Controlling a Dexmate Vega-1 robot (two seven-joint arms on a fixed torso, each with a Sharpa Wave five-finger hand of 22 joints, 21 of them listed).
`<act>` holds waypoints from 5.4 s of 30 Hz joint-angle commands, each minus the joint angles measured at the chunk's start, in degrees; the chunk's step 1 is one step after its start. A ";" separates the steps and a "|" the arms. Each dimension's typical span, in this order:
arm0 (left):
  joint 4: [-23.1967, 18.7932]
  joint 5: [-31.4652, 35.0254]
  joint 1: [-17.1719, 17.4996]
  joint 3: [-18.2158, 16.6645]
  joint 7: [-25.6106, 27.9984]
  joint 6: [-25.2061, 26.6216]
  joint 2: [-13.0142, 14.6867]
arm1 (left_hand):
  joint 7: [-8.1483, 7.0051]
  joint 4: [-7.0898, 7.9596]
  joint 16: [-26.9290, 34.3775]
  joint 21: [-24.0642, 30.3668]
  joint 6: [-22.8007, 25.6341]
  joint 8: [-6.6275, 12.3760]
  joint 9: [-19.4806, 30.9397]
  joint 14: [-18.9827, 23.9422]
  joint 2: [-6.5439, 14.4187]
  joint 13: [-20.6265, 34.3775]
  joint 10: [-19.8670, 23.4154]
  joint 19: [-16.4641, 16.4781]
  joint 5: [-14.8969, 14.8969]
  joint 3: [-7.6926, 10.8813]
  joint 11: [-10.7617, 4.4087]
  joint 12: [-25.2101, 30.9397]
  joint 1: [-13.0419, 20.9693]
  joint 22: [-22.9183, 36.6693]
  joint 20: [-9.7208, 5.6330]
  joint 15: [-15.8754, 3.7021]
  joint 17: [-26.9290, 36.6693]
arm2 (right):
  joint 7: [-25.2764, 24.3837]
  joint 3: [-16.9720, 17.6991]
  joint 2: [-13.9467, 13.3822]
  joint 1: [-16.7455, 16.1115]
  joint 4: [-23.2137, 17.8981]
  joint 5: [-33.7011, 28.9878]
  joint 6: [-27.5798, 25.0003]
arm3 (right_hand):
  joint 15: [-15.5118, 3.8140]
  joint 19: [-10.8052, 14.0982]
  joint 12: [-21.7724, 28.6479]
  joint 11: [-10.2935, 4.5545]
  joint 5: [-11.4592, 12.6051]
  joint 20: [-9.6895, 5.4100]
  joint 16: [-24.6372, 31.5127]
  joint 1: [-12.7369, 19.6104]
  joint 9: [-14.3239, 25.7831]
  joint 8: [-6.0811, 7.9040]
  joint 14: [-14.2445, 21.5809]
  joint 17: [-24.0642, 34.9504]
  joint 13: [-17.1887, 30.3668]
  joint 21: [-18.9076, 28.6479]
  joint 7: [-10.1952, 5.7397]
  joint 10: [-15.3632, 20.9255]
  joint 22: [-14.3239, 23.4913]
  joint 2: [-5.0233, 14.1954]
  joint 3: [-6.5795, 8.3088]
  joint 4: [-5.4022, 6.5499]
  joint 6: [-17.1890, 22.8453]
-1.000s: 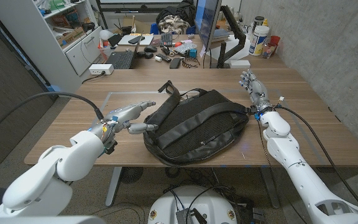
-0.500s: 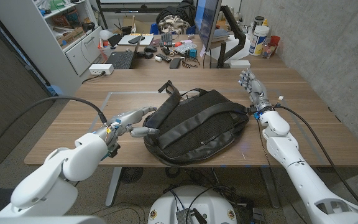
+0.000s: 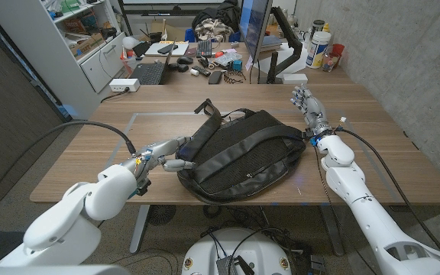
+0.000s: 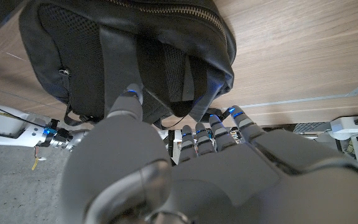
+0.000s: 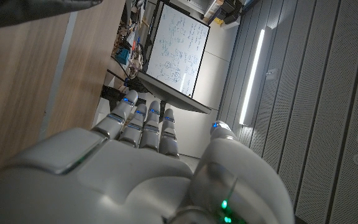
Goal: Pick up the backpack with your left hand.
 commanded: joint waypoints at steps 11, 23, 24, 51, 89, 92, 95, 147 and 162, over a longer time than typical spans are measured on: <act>1.74 -6.57 -3.56 3.30 3.16 5.59 5.62 | -0.60 -0.25 0.02 0.38 0.09 0.32 0.33 -0.15 0.26 0.30 -0.48 -0.14 -0.06 0.24 -0.23 0.21 1.24 0.19 0.93 0.76 0.21 | -0.06 -0.32 0.59 0.69 0.29 -0.17 0.67 | -0.13 0.41 -0.01 0.06 0.22 0.08 -0.03 -0.33 0.27 -0.14 0.69 0.14 0.29 -0.35 -0.09 0.40 0.35 0.15 -0.01 -0.31 0.39; 4.45 -9.83 -8.05 7.69 6.03 7.26 8.29 | -0.72 -0.20 0.04 0.44 0.33 0.37 0.35 -0.14 0.33 0.32 -0.41 0.07 -0.23 0.29 -0.14 0.26 1.52 0.22 1.64 1.40 0.27 | -0.46 -0.38 0.77 0.64 0.39 -0.26 0.78 | -0.07 0.52 0.01 -0.18 0.23 0.14 -0.02 -0.36 0.28 -0.11 0.79 0.14 0.29 -0.57 -0.14 0.54 0.36 0.20 -0.04 -0.38 0.50; 5.16 -9.77 -9.24 8.98 6.31 7.32 8.47 | -0.76 -0.20 0.03 0.44 0.34 0.37 0.35 -0.16 0.34 0.32 -0.33 0.06 -0.24 0.29 -0.16 0.30 1.54 0.22 1.66 1.39 0.27 | -0.48 -0.43 0.80 0.64 0.40 -0.30 0.75 | -0.08 0.54 0.00 -0.03 0.23 0.16 -0.03 -0.36 0.28 -0.11 0.78 0.14 0.29 -0.60 -0.14 0.54 0.36 0.20 -0.04 -0.39 0.51; 8.58 -9.91 -25.06 27.80 8.18 19.11 11.87 | -1.77 -0.12 0.47 1.79 0.38 0.22 0.40 1.19 0.29 0.39 -0.43 4.43 -1.18 0.37 0.49 0.38 2.60 0.24 5.19 3.11 0.35 | -0.19 -0.55 1.48 1.26 1.42 -0.05 0.72 | -0.09 0.71 0.06 -0.41 0.24 0.63 -0.02 -0.43 0.29 -0.11 1.06 0.14 0.31 -1.22 -0.43 0.88 0.38 0.37 -0.08 -0.54 0.61; 19.13 -10.39 -21.09 30.06 38.92 11.51 -2.78 | 2.41 -1.47 14.99 14.68 48.78 21.53 7.05 49.46 6.33 23.40 38.92 63.26 -5.39 11.47 -4.50 23.19 32.14 -0.23 -9.65 -10.13 14.99 | 0.45 0.94 1.60 -0.94 -0.30 1.89 1.33 | -0.31 1.12 0.08 -0.93 0.23 1.18 0.04 -0.61 0.30 -0.04 1.59 0.15 0.35 -1.95 -0.68 1.17 0.40 0.48 -0.20 -0.71 0.90; 19.45 -10.38 -21.06 29.96 39.49 11.37 -3.34 | 3.84 -1.36 15.21 15.36 53.54 22.98 6.04 54.88 5.09 25.07 42.06 64.22 -4.26 12.19 -4.24 24.89 32.27 -0.24 -11.37 -10.58 15.50 | 0.57 1.05 1.59 -0.98 -0.26 2.06 1.45 | -0.33 1.12 0.08 -1.02 0.23 1.18 0.04 -0.62 0.30 0.00 1.62 0.15 0.35 -2.00 -0.66 1.17 0.40 0.48 -0.21 -0.71 1.02; 19.76 -11.06 -20.80 29.38 40.13 10.44 -3.94 | 4.08 -1.26 15.16 15.74 54.50 23.04 5.35 56.92 4.54 25.60 42.53 64.76 -3.66 12.62 -4.27 25.01 32.13 -0.20 -12.45 -11.00 15.56 | 0.61 1.11 1.61 -1.03 -0.23 2.15 1.57 | -0.33 1.16 0.10 -0.92 0.23 1.18 0.04 -0.64 0.30 0.04 1.64 0.15 0.35 -2.05 -0.64 1.25 0.40 0.47 -0.23 -0.73 1.15; 28.73 -26.60 -29.76 19.88 41.53 -13.09 -14.50 | 3.62 -0.69 9.99 15.78 56.15 24.01 4.75 60.70 1.58 28.23 45.05 63.85 3.10 16.84 -4.53 24.96 28.84 -0.56 -13.49 -11.36 15.95 | -1.32 1.02 1.66 -1.81 -1.54 2.22 3.21 | -0.58 1.54 0.10 -0.46 0.25 0.65 -0.04 -0.77 0.31 0.00 2.02 0.12 0.37 -3.02 -0.56 1.58 0.44 0.82 -0.24 -0.93 1.40; 24.38 -27.14 -33.90 17.90 35.39 -8.45 -9.36 | 3.43 -0.91 8.77 15.65 56.33 24.20 4.62 61.07 1.22 28.57 45.31 63.24 4.43 17.77 -4.59 24.71 28.39 -0.50 -12.47 -10.60 16.19 | -2.22 0.75 1.69 -1.64 -2.04 1.98 3.39 | -0.62 1.65 0.07 -0.43 0.26 0.67 -0.08 -0.76 0.31 -0.02 2.05 0.11 0.38 -3.26 -0.55 1.58 0.45 0.94 -0.22 -0.99 1.43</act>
